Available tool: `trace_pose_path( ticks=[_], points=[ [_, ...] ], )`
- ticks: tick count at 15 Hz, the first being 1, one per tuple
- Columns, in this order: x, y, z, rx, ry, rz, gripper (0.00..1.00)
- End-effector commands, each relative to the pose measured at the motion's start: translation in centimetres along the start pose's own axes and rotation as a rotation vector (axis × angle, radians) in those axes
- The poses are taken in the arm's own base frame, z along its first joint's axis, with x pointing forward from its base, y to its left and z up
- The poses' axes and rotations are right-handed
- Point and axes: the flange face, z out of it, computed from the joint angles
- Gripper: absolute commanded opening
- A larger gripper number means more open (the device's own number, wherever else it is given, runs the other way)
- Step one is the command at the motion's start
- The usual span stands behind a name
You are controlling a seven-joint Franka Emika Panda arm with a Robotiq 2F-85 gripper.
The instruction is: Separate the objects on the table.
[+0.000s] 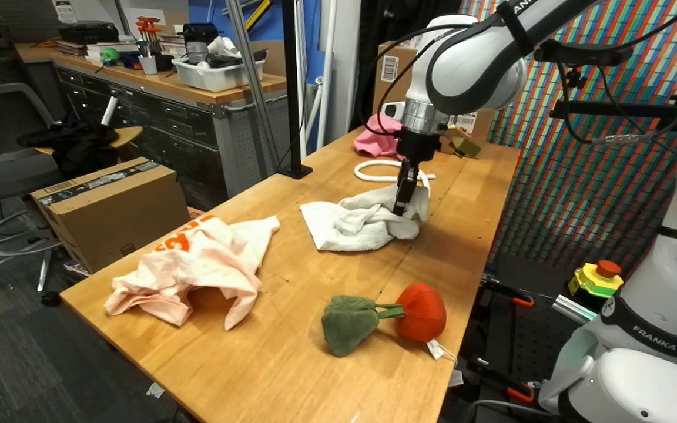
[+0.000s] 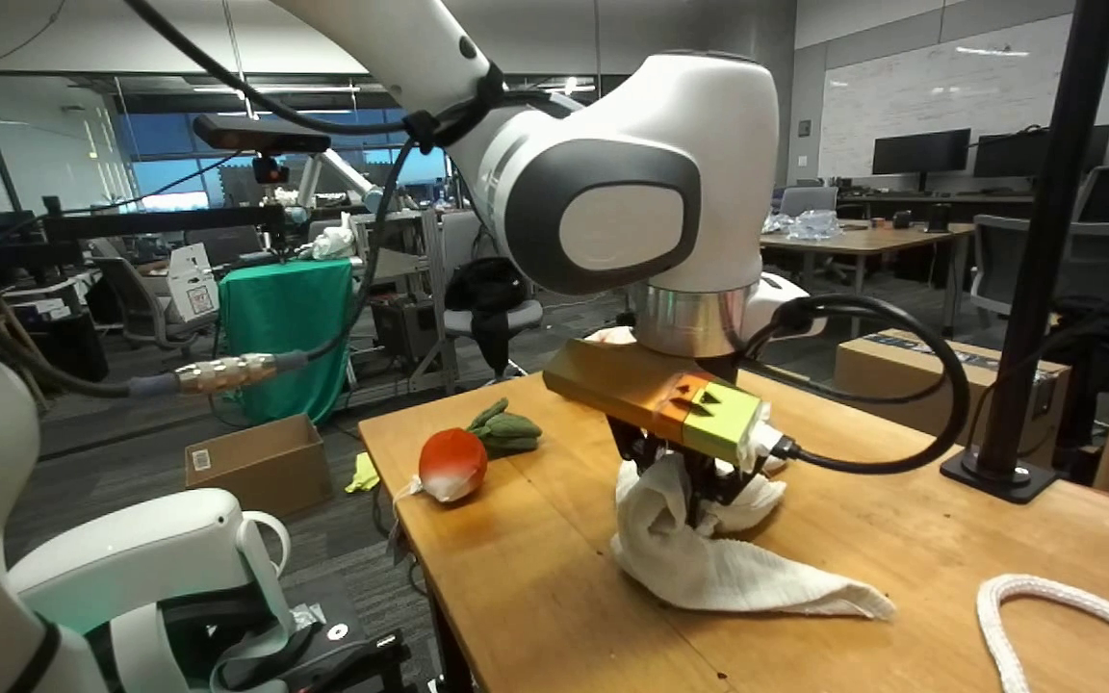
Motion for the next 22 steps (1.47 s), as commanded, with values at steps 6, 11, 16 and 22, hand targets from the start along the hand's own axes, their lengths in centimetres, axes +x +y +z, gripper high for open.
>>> trace_pose_path(
  ticks=[6, 11, 16, 22],
  points=[
    [0.8, 2.4, -7.4, 0.017, -0.028, -0.063, 1.00],
    [0.6, 1.6, -15.4, 0.029, 0.056, -0.143, 1.00],
    [-3.1, 1.6, -21.3, -0.035, 0.284, -0.126, 1.00],
    [-7.8, 2.6, -22.5, -0.105, 0.538, 0.003, 1.00]
  ],
)
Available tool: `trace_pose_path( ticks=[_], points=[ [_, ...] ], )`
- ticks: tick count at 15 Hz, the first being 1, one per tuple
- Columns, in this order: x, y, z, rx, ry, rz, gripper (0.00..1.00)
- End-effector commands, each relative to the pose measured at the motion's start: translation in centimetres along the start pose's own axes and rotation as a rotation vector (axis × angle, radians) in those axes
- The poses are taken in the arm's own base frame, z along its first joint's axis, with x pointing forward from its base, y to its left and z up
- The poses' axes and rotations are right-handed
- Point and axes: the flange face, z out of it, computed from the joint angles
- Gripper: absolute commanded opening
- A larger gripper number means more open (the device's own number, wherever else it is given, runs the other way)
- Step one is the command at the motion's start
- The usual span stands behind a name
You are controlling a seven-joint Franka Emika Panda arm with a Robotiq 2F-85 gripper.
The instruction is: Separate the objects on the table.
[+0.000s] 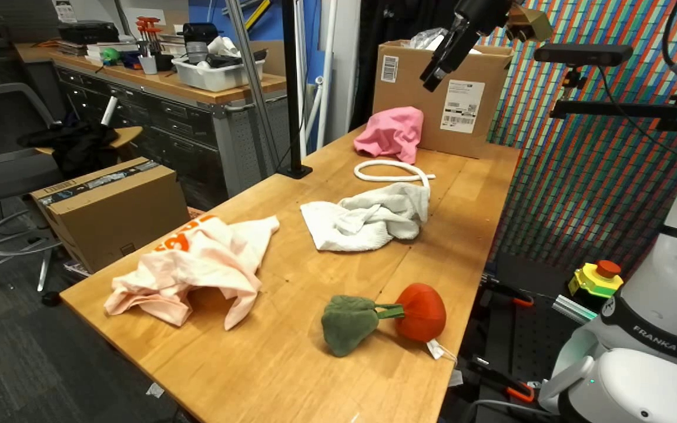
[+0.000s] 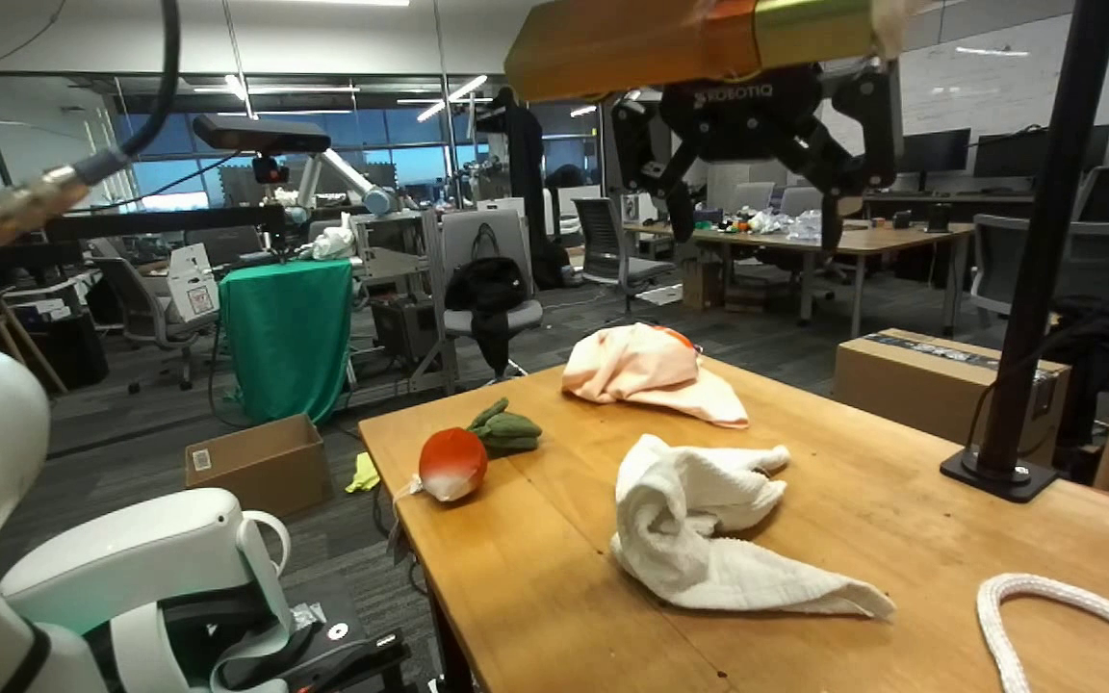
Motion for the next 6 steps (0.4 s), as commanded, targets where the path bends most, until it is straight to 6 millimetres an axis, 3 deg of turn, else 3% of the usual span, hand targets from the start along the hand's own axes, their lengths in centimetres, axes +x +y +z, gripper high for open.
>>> trace_pose_path(
  ticks=[1, 2, 3, 6],
  points=[
    [-2.9, 0.1, -1.2, -0.045, 0.172, 0.072, 1.00],
    [-3.6, 0.4, -1.2, -0.050, 0.209, 0.108, 1.00],
    [-2.3, 0.6, -0.6, -0.042, 0.118, 0.066, 1.00],
    [-3.0, 0.7, -0.4, -0.041, 0.117, 0.073, 1.00]
  ],
)
